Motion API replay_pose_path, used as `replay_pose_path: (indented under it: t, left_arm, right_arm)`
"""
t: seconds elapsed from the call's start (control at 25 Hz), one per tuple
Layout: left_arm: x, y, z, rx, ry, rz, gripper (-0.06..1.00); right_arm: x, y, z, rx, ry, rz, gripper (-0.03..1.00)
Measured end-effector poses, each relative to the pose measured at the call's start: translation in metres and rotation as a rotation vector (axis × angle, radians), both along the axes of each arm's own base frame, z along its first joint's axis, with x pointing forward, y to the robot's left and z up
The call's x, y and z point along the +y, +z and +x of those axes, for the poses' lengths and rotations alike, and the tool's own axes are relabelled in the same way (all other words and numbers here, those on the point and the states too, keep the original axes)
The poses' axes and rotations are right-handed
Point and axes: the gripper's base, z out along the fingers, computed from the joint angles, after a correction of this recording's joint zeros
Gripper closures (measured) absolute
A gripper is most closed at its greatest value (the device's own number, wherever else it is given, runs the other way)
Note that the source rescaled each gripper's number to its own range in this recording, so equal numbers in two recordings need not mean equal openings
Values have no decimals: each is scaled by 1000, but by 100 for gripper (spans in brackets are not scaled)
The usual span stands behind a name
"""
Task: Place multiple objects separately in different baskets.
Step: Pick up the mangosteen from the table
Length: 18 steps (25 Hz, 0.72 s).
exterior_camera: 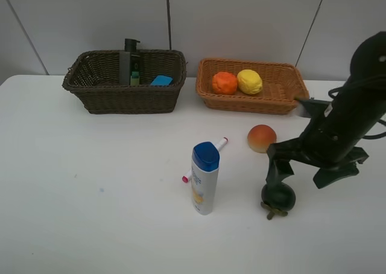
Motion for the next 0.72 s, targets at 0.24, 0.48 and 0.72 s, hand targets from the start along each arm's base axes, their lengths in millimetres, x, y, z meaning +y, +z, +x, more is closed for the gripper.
replay_pose_path:
  t: [0.24,0.48,0.72]
  left_arm:
    - [0,0,0,0,0,0,-6]
    - [0,0,0,0,0,0,-6]
    - [0,0,0,0,0,0,-6]
  right_arm:
    - [8,-23,8,-1,4,-9,-3]
    - [9,-41,11,35,1,-27,-3]
    - [9,-58,13,66,-2,-44,-3]
